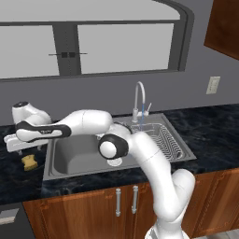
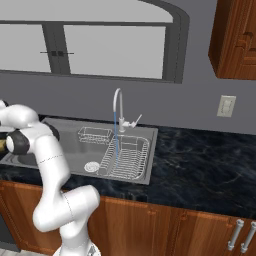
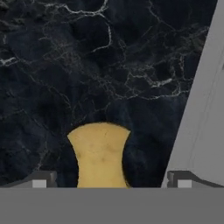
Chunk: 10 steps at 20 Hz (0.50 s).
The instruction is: Soak the sponge with water for a few seconds and then drop it inside the sink.
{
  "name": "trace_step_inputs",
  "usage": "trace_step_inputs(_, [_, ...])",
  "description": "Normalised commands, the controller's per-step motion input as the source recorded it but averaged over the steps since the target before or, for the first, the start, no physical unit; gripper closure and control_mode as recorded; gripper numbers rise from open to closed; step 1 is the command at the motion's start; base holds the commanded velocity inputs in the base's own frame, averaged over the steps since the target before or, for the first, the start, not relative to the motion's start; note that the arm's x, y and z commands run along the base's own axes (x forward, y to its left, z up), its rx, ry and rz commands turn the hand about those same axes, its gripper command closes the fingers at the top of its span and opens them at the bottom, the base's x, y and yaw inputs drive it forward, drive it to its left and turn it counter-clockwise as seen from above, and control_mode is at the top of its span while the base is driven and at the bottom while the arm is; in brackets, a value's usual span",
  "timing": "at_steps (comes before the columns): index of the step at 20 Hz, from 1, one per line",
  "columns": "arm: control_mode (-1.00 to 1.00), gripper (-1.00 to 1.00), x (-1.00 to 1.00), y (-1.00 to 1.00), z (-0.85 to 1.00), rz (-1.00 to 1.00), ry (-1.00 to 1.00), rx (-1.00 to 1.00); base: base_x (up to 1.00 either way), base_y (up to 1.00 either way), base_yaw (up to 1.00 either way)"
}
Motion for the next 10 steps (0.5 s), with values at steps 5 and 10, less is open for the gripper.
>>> trace_step_inputs(5, [-1.0, -1.0, 0.06, 0.0, -0.32, 0.07, 0.0, 0.03, 0.0, 0.0, 0.0])
trace_step_inputs(10, [-1.0, -1.0, -0.02, 0.06, -0.08, 0.11, 0.02, 0.01, 0.0, 0.0, 0.0])
